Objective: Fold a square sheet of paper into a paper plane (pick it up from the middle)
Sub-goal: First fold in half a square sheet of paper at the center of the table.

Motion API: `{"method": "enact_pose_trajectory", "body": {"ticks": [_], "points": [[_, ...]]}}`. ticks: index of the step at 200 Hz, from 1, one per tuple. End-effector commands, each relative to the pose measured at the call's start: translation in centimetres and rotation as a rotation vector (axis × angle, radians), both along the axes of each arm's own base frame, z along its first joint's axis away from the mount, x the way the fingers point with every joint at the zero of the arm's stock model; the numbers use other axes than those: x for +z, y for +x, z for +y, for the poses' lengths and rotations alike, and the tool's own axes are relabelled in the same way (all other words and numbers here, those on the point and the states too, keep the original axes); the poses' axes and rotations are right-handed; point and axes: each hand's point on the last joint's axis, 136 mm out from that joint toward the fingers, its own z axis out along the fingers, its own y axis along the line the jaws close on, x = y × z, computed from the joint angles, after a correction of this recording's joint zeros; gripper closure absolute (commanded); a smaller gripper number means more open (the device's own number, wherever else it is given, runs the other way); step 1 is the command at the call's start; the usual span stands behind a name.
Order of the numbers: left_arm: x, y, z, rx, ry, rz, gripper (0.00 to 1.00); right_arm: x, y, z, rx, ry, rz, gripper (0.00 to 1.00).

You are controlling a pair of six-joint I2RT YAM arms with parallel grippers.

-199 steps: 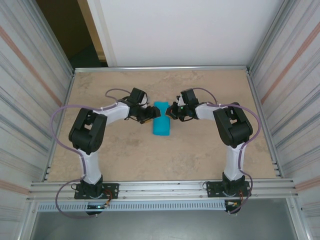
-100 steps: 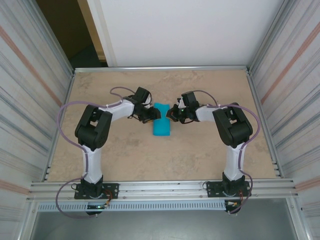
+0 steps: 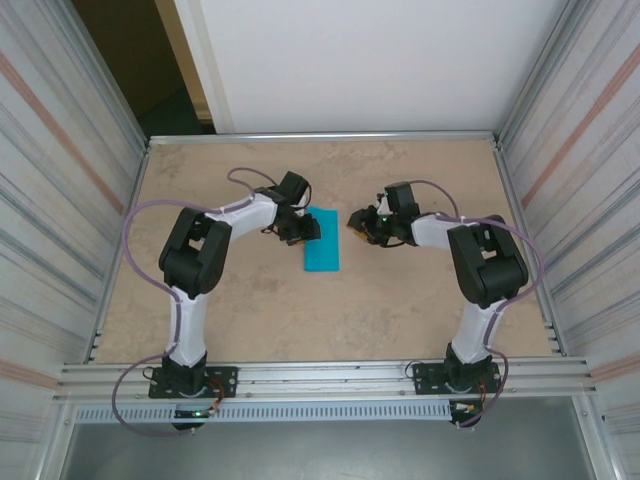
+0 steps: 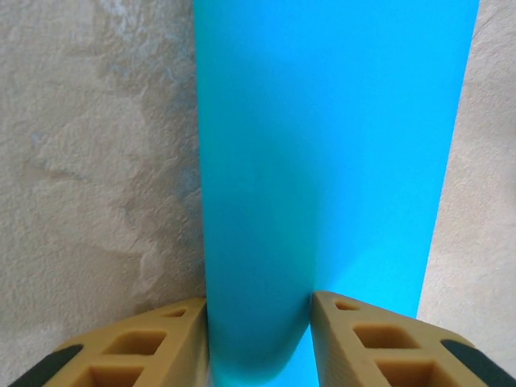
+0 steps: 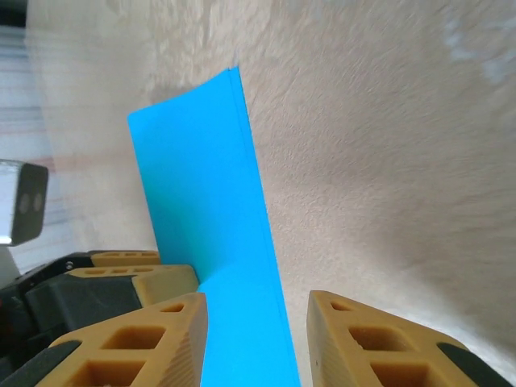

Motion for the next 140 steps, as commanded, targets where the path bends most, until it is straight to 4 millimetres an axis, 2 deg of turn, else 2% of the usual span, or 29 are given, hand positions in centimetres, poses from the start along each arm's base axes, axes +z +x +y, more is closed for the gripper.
{"method": "enact_pose_trajectory", "body": {"ticks": [1,56,140], "points": [[-5.9,-3.2,1.3,-0.036,0.132,0.131,0.60,0.8,-0.9,-0.8,0.001,-0.048,-0.024,0.64],[-8.1,-4.4,2.5,-0.097,0.225,0.180,0.60,0.0,-2.2,-1.4,0.016,-0.081,-0.006,0.67],[-9.8,-4.8,2.7,-0.089,0.254,0.235,0.59,-0.2,-1.9,-1.5,0.017,-0.100,0.014,0.68]]}}
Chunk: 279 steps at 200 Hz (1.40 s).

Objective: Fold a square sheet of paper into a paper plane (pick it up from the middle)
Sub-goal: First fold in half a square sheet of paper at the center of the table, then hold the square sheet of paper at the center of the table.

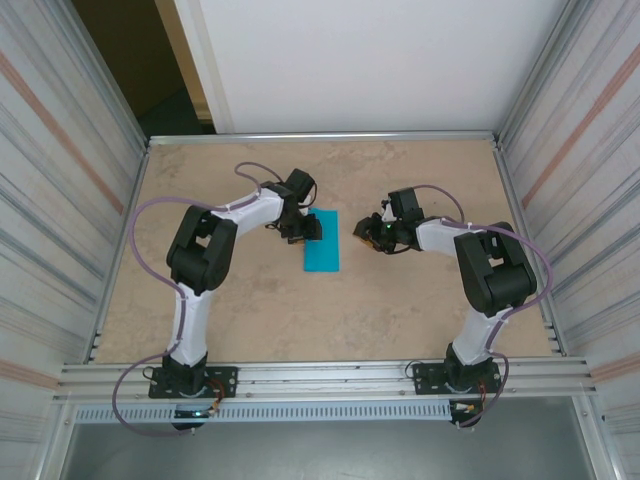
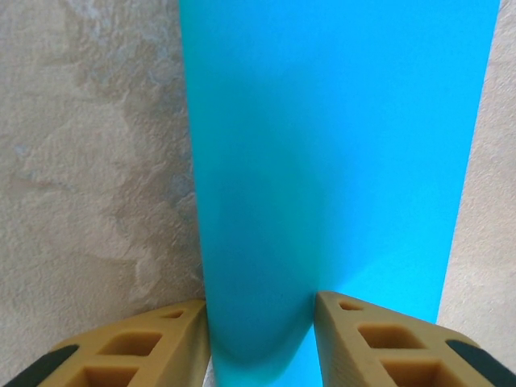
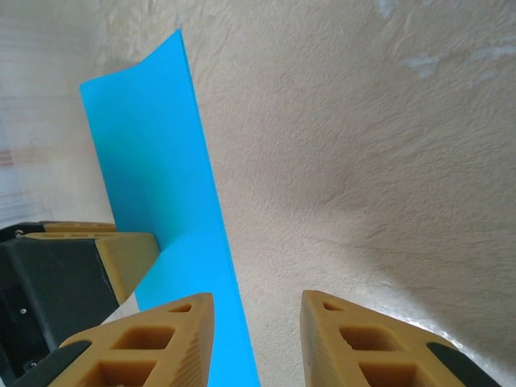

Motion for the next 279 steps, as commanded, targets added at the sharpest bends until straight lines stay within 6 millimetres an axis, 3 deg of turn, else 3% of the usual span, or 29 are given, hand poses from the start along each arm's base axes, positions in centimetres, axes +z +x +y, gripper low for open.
{"method": "enact_pose_trajectory", "body": {"ticks": [1,192,226,279], "points": [[-8.8,-4.7,2.5,-0.023,0.169,0.196,0.59,0.8,0.2,0.0,0.013,-0.020,-0.017,0.68],[-10.2,-5.7,3.0,0.004,0.200,0.265,0.59,0.6,-0.3,2.1,0.074,0.000,-0.016,0.68],[-10.3,-5.8,2.9,-0.001,0.201,0.269,0.58,0.8,-0.5,3.4,0.115,0.023,-0.019,0.69],[-10.9,-6.2,3.1,-0.004,0.212,0.289,0.58,0.5,-0.5,6.5,0.186,0.056,-0.004,0.81]]}}
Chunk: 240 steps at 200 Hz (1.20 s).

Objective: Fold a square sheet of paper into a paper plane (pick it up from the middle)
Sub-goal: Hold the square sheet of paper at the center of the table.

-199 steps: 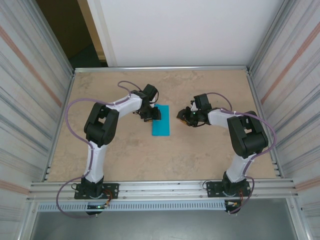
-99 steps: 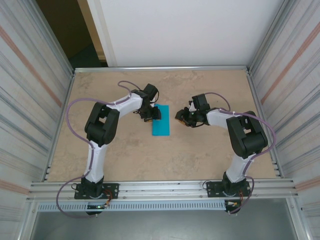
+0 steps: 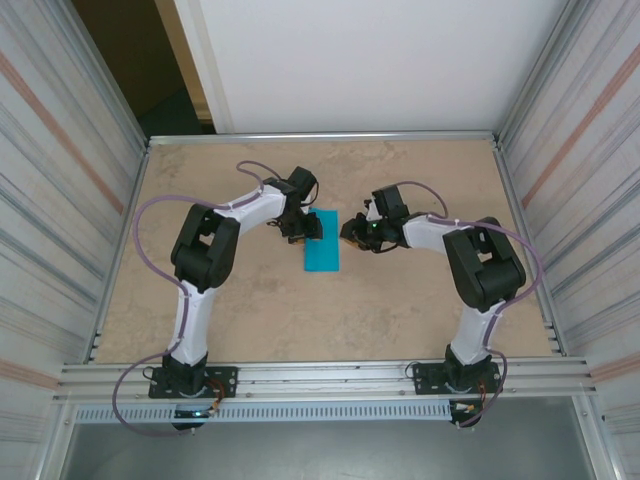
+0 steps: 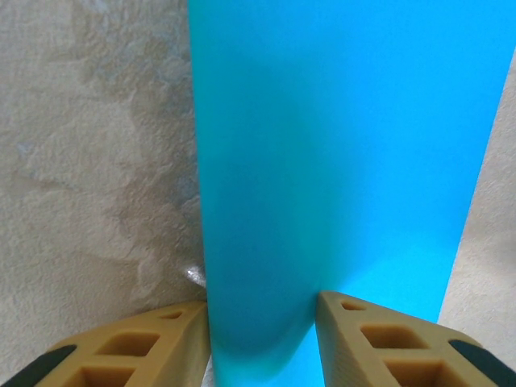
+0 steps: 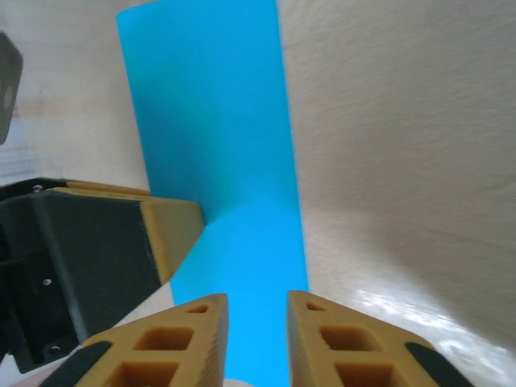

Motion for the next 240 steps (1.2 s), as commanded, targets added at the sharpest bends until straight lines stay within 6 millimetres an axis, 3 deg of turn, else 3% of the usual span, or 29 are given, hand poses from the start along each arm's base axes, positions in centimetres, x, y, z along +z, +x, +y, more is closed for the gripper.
{"method": "enact_pose_trajectory", "body": {"ticks": [1,58,178,240], "points": [[-10.1,-6.0,2.9,-0.031,0.179,0.232,0.58,0.0,0.1,1.7,0.057,0.021,-0.004,0.81],[-10.4,-6.2,3.2,-0.028,0.189,0.241,0.58,-1.4,0.2,3.1,0.085,0.017,0.040,0.90],[-11.3,-6.8,3.5,-0.025,0.208,0.264,0.57,-2.7,-0.1,2.5,0.076,-0.021,0.077,0.91],[-11.0,-6.8,3.6,-0.024,0.206,0.257,0.57,-6.1,-2.0,0.7,0.053,-0.109,0.184,0.93]]}}
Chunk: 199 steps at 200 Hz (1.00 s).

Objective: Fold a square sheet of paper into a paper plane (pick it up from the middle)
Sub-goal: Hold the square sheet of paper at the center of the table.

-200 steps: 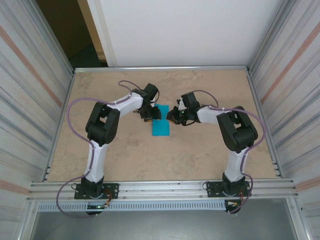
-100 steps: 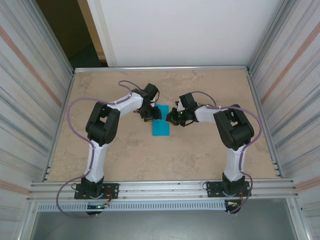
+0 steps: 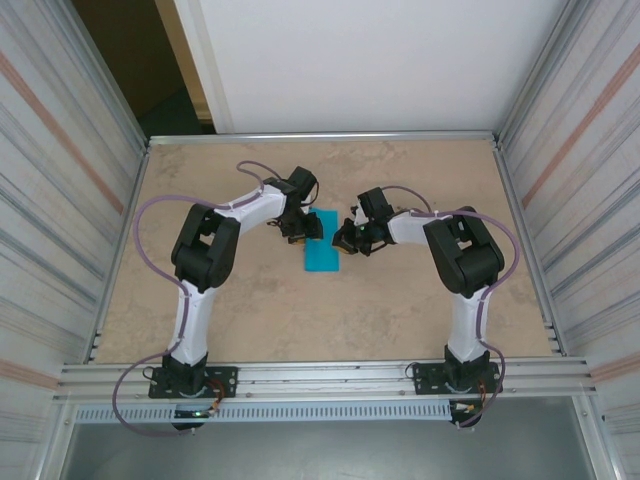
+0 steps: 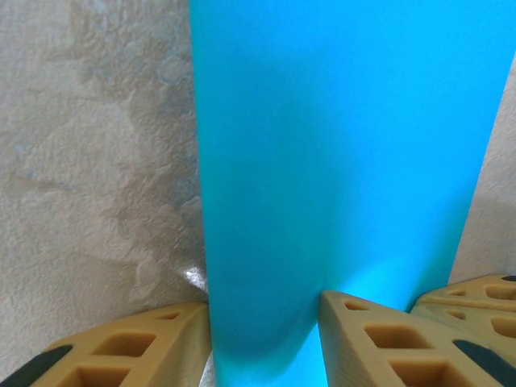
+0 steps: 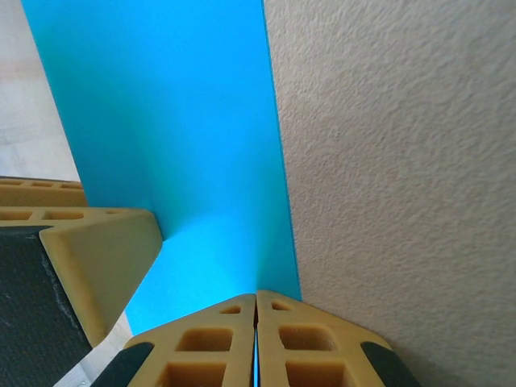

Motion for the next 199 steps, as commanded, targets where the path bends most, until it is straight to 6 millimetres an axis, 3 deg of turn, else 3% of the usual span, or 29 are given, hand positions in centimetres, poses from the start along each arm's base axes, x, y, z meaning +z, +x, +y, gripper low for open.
{"method": "enact_pose_trajectory", "body": {"ticks": [1,29,76,91,95,104,134,167,199], "points": [[-10.8,-6.8,3.6,-0.027,0.204,0.253,0.57,-2.6,-1.5,-1.4,-0.004,-0.086,0.083,0.94],[-8.2,-6.0,2.4,-0.025,0.142,0.222,0.56,-4.3,-2.8,-2.5,-0.003,-0.142,0.139,0.95],[0.9,-2.2,0.1,-0.017,-0.004,0.043,0.47,-7.2,-5.1,-4.2,0.011,-0.222,0.233,0.98],[3.5,-1.0,0.2,-0.009,-0.029,-0.018,0.42,-7.9,-5.5,-4.7,0.010,-0.235,0.255,0.99],[5.2,-0.6,0.3,-0.004,-0.046,-0.053,0.42,-8.0,-5.5,-4.8,0.009,-0.235,0.259,0.99],[6.9,0.1,0.8,0.008,-0.057,-0.096,0.42,-8.2,-5.6,-4.9,0.008,-0.243,0.263,0.99],[11.5,1.2,1.5,0.031,-0.132,-0.231,0.43,-8.7,-5.6,-5.3,0.004,-0.266,0.276,1.00],[13.5,0.1,-2.0,-0.057,-0.347,-0.263,0.53,-9.3,-6.0,-5.6,0.001,-0.285,0.293,1.00],[10.9,-1.9,-4.2,-0.124,-0.362,-0.188,0.63,-9.8,-6.3,-6.0,-0.005,-0.303,0.309,1.00]]}}
